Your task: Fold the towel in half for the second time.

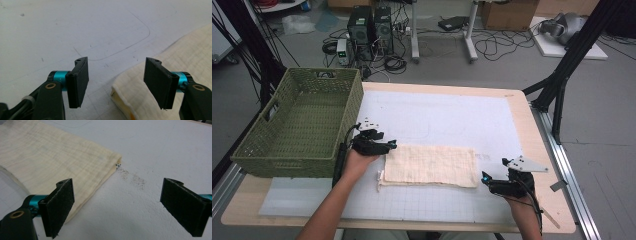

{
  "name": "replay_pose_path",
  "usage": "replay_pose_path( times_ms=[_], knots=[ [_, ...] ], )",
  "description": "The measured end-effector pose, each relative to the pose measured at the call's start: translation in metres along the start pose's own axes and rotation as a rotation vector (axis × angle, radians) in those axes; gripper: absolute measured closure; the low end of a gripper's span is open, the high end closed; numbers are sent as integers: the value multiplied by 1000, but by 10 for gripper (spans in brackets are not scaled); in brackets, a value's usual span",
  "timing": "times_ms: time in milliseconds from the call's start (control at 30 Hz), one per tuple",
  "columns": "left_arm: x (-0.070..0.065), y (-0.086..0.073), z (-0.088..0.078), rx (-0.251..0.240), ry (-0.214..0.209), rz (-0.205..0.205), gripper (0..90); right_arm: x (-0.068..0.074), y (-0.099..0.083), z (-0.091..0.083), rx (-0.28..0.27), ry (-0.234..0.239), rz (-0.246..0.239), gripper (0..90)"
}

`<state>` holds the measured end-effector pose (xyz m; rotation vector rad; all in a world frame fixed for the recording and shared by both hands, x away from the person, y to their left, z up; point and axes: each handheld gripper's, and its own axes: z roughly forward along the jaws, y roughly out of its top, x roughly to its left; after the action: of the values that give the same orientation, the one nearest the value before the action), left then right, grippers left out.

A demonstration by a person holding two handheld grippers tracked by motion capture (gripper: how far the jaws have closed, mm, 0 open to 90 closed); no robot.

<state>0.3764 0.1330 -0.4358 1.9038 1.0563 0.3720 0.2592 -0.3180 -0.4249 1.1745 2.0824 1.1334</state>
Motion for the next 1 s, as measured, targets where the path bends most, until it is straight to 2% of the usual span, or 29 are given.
replay_pose_path(
  times_ms=[333,433,567,633,733,800,933,1000],
  knots=[
    [-4,-8,11,94,0,36,456,0,0,1,3,5,4,113],
    [-6,-10,10,83,23,63,500,0,-1,1,4,7,5,113],
    [-7,-15,7,60,37,81,622,0,-1,2,12,8,5,113],
    [-7,-16,5,59,12,88,704,0,-1,3,14,7,3,113],
    [-10,-17,5,57,-8,123,826,0,-2,5,13,25,22,113],
    [-10,-17,4,56,-9,117,841,-1,-2,6,8,32,40,113],
    [-9,-18,3,56,-13,70,846,0,0,9,13,32,37,113],
    [-9,-18,3,59,-14,67,847,1,2,11,8,25,45,113]
  ],
)
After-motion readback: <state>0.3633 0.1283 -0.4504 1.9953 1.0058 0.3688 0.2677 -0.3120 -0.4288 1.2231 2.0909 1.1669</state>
